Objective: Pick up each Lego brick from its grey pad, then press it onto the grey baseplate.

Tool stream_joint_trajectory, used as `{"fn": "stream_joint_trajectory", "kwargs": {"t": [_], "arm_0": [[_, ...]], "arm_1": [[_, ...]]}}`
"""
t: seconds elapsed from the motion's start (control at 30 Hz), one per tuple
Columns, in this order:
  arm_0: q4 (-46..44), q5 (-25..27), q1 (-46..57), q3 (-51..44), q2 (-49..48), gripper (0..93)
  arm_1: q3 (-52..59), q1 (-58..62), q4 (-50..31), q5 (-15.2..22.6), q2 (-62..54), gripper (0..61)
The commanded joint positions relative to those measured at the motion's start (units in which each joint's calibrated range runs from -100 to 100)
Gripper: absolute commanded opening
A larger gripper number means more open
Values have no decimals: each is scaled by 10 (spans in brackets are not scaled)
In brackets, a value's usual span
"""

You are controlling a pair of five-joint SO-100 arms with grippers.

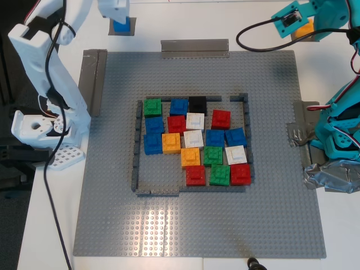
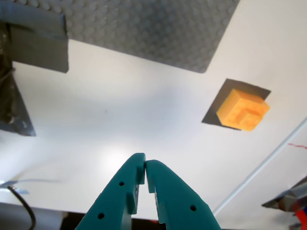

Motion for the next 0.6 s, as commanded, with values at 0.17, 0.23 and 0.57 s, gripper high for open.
{"fn": "stream_joint_trajectory", "kwargs": {"t": [0.17, 0.23, 0.57], "arm_0": [[-124, -2, 54, -16, -12, 0], [-152, -3, 58, -16, 1, 0], [-188, -3, 60, -88, 116, 81]], "arm_1": [[-191, -43, 36, -2, 92, 9], [-235, -52, 52, -6, 123, 10], [-282, -84, 49, -57, 177, 136]]}}
